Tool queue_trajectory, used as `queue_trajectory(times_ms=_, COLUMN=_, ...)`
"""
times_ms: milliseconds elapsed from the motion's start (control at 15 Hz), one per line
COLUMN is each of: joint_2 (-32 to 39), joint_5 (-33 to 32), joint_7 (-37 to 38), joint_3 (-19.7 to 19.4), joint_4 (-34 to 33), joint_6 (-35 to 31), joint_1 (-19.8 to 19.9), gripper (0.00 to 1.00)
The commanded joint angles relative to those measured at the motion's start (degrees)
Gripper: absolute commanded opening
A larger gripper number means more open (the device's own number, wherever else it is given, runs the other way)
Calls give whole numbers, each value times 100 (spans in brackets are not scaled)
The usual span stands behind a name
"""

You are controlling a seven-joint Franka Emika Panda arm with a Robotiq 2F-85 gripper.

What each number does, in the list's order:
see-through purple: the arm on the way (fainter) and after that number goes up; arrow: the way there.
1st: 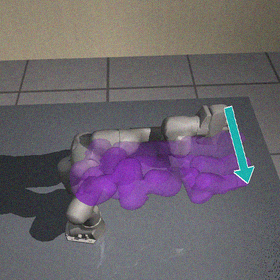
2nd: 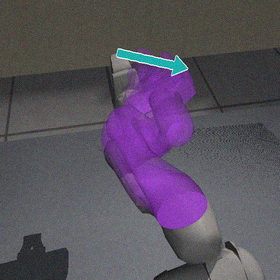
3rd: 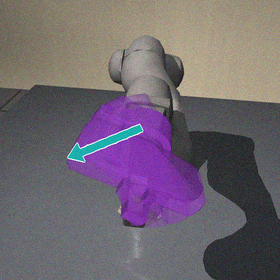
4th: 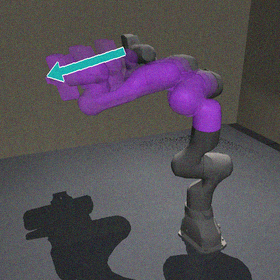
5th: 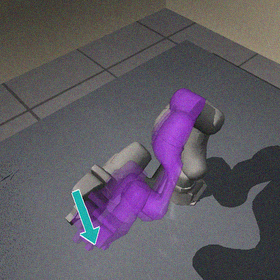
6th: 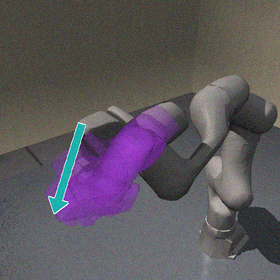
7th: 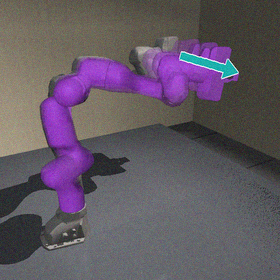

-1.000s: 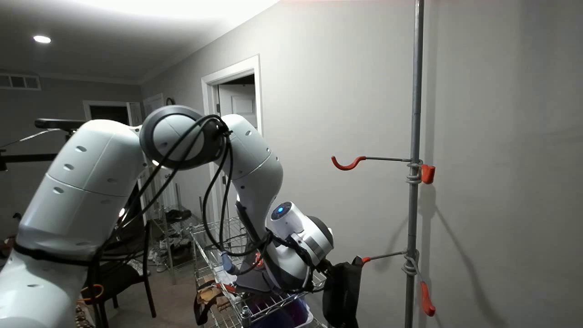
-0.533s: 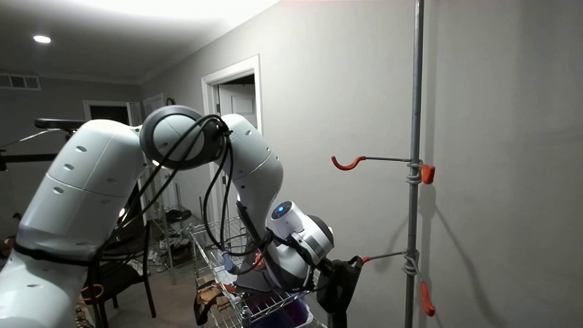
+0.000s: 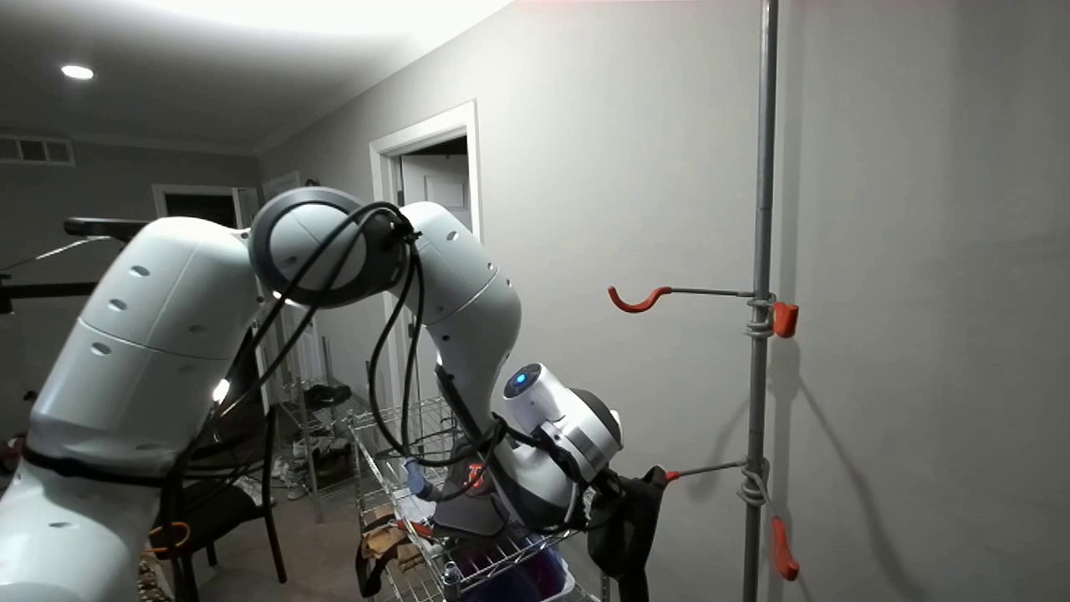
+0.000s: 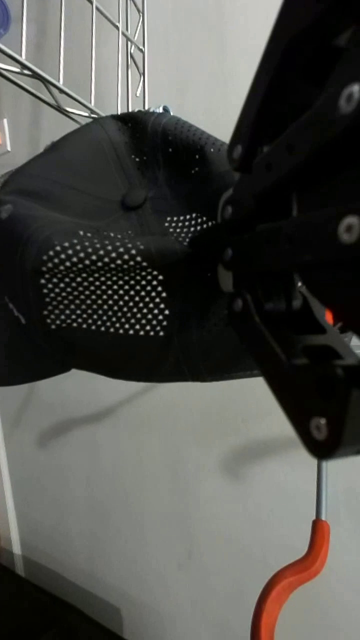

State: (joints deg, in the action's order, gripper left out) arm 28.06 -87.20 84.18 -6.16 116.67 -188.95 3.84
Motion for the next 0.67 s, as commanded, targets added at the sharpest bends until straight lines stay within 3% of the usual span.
queue_trajectory(times_ms=0, joint_2=-295, joint_5=-99, joint_7=44, joint_3=-76, joint_4=162, joint_6=-145, joint_1=42, gripper=6)
queue_trajectory(times_ms=333, joint_2=-645, joint_5=-363, joint_7=-114, joint_3=-95, joint_4=559, joint_6=-674, joint_1=83, gripper=4)
queue_trajectory(times_ms=400, joint_2=-829, joint_5=406, joint_7=-1148, joint_3=151, joint_4=1021, joint_6=-798, joint_1=316, gripper=5)
queue_trajectory(times_ms=467, joint_2=-898, joint_5=-474, joint_7=-289, joint_3=-90, joint_4=927, joint_6=-1004, joint_1=115, gripper=4)
queue_trajectory(times_ms=533, joint_2=-1040, joint_5=-500, joint_7=-431, joint_3=-100, joint_4=1065, joint_6=-1085, joint_1=121, gripper=6)
queue_trajectory(times_ms=600, joint_2=-1216, joint_5=-621, joint_7=-411, joint_3=281, joint_4=1185, joint_6=-916, joint_1=415, gripper=5)
